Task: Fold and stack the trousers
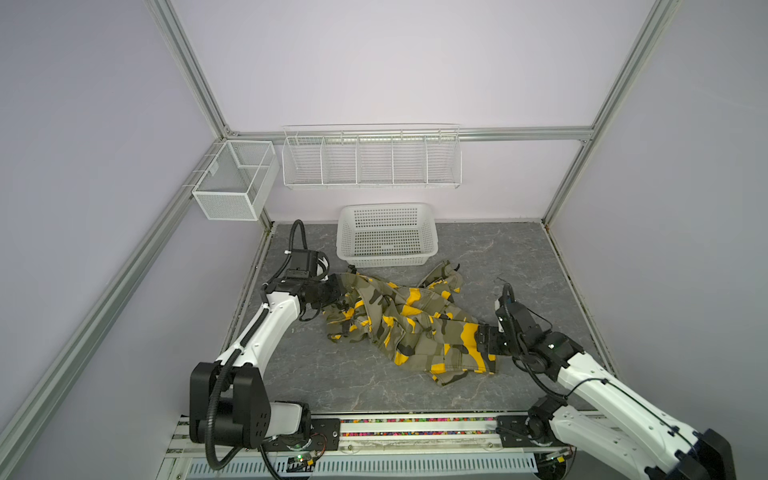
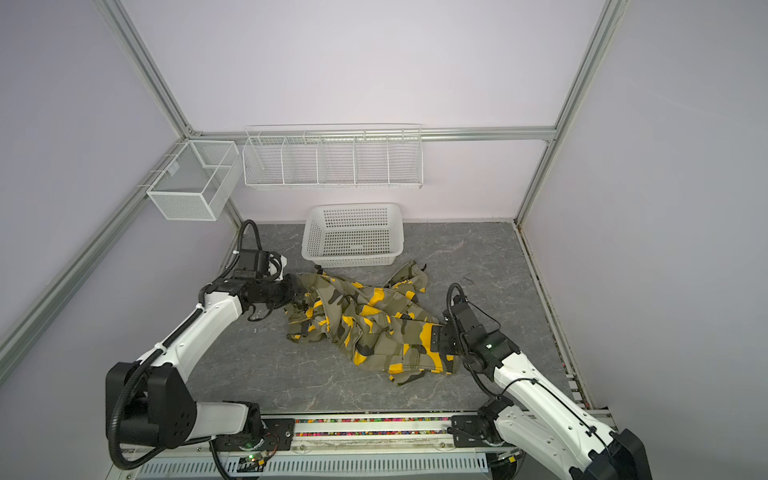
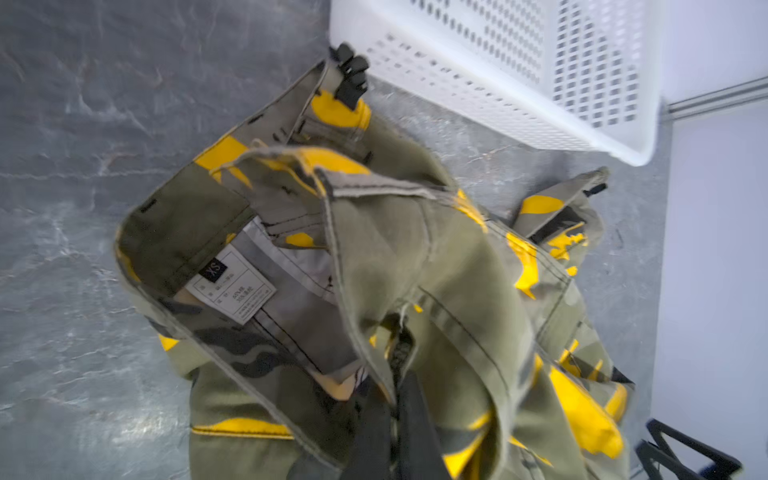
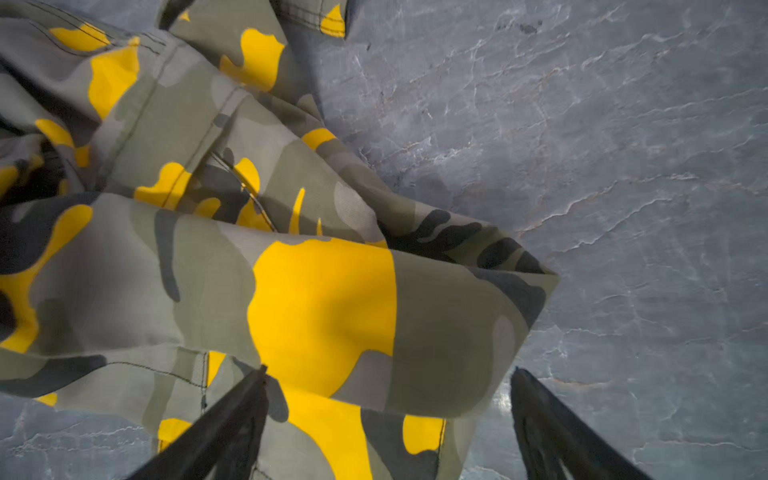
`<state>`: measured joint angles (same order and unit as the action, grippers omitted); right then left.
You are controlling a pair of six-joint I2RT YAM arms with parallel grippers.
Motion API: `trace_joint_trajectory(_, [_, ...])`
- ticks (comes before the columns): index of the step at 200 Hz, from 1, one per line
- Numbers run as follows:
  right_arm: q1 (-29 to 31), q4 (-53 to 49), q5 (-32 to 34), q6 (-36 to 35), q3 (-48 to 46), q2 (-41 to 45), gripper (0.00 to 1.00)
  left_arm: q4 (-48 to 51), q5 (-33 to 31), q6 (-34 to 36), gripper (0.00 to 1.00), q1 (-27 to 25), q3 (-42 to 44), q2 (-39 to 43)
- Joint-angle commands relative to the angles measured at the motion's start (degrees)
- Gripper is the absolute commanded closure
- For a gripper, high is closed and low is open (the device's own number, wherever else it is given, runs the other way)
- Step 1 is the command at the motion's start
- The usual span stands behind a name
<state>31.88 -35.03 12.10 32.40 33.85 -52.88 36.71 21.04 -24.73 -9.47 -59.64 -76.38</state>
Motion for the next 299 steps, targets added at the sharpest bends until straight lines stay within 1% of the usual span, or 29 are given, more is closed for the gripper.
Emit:
trace_joint_trajectory(1, [-0.58,2.45,-1.97,2.44,-1.71,-4.37,0.07,11.16,1.2,2.22,1.0,0.16,-6.0,2.98])
trace_joint_trajectory(22, [-0.83,7.17,-4.76,3.62,-3.83,-6.17,0.07,16.71,-1.08,3.66,1.0,0.57,-10.72,5.76])
trace_joint_trajectory(42, [-0.77,10.33,-6.76,4.09,-5.28,-10.08,0.07,17.95,-2.04,3.36,1.0,1.4,-12.64,8.6])
trace_joint_trajectory(59, [-0.93,13.65,-7.09,4.62,-6.75,-13.54,0.11,20.17,-2.65,3.98,1.0,2.73,-14.29,9.56])
trace_joint_trajectory(67, [-1.04,15.13,-6.88,4.92,-7.16,-14.91,0.19,21.49,-3.08,4.53,1.0,3.12,-14.92,9.56])
trace_joint_trajectory(73, [-1.24,16.25,-6.69,5.04,-7.36,-15.87,0.26,22.21,-3.19,4.9,1.0,3.28,-15.3,9.54])
trace_joint_trajectory(75, [-1.43,16.79,-6.79,5.04,-7.39,-16.45,0.3,22.36,-3.37,4.94,1.0,3.35,-15.37,9.51])
trace_joint_trajectory(78, [-1.55,17.13,-6.79,5.1,-7.43,-16.83,0.32,22.65,-3.76,4.87,1.0,3.45,-15.35,9.55])
trace_joint_trajectory(79, [-1.64,17.46,-6.79,5.12,-7.4,-17.17,0.35,22.68,-3.91,4.87,1.0,3.47,-15.34,9.61])
trace_joint_trajectory(89, [-2.35,18.62,-6.95,5.3,-7.31,-18.71,0.45,22.83,-5.08,4.88,1.0,3.86,-14.95,9.67])
trace_joint_trajectory(95, [-2.71,19.73,-7.08,5.3,-7.16,-19.76,0.53,22.77,-4.93,5.17,1.0,4.32,-14.74,9.72])
trace_joint_trajectory(109, [-3.87,21.31,-6.91,4.89,-6.79,-21.07,0.67,22.35,-4.02,5.48,1.0,5.77,-14.67,9.76])
trace_joint_trajectory(113, [-4.51,21.61,-7.11,4.29,-6.37,-21.57,0.73,22.17,-4.0,5.57,1.0,6.17,-14.67,9.77])
trace_joint_trajectory(114, [-4.51,21.61,-7.11,4.29,-6.37,-21.57,0.73,22.13,-3.99,5.57,1.0,6.29,-14.69,9.81])
trace_joint_trajectory(124, [-6.18,21.81,-7.48,2.82,-5.14,-22.36,0.86,21.36,-4.36,6.02,1.0,7.11,-14.85,9.85])
trace_joint_trajectory(128, [-6.88,21.5,-7.17,1.85,-4.3,-22.66,0.94,21.07,-4.57,6.24,1.0,7.49,-15.0,9.9])
trace_joint_trajectory(154, [-12.4,18.6,-6.97,-4.88,1.73,-22.83,0.94,20.35,-4.25,7.04,1.0,8.55,-17.28,8.35])
trace_joint_trajectory(169, [-16.79,16.14,-6.71,-9.57,6.48,-21.47,0.94,20.74,-3.68,7.57,1.0,8.56,-19.12,7.16])
trace_joint_trajectory(177, [-19.55,14.63,-7.12,-12.48,9.88,-20.68,0.94,20.98,-3.54,7.66,1.0,8.59,-20.43,6.53])
trace_joint_trajectory(180, [-19.7,14.24,-7.16,-13.12,10.66,-20.57,0.94,21.11,-3.41,7.56,1.0,8.6,-20.98,6.4])
trace_joint_trajectory(183, [-22.16,13.25,-7.24,-14.43,12.28,-20.31,0.94,21.13,-3.31,7.59,1.0,8.6,-21.46,6.19])
trace_joint_trajectory(192, [-24.89,11.71,-8.17,-17.53,15.9,-19.84,0.94,21.44,-2.98,7.72,1.0,8.55,-23.38,5.59])
trace_joint_trajectory(208, [-28.25,8.4,-8.65,-21.87,23.24,-19.15,0.94,21.87,-2.2,7.92,1.0,8.55,-27.29,4.53])
trace_joint_trajectory(230, [-32.16,4.57,-9.01,-24.34,30.99,-17.31,0.94,24.2,-2.73,8.82,1.0,8.59,-33.54,2.48])
trace_joint_trajectory(248, [-33.86,2.12,-8.53,-27.11,34.83,-16.16,0.93,24.29,-1.86,9.59,1.0,8.6,-36.63,1.67])
trace_joint_trajectory(262, [-34.14,0.7,-8.17,-30.11,36.4,-16.25,0.9,23.1,-1.27,9.09,1.0,8.68,-36.43,1.8])
trace_joint_trajectory(274, [-34.2,-0.92,-8.92,-32.02,36.73,-17.39,0.84,22.58,-0.39,8.41,1.0,8.67,-34.41,1.68])
trace_joint_trajectory(289, [-34.15,-4.15,-11.2,-35.0,35.9,-20.14,0.81,21.75,1.26,8.37,1.0,8.68,-29.22,2.46])
trace_joint_trajectory(299, [-33.34,-3.98,-11.6,-36.45,32.75,-21.28,0.81,19.51,2.27,7.94,1.0,8.68,-23.93,3.99])
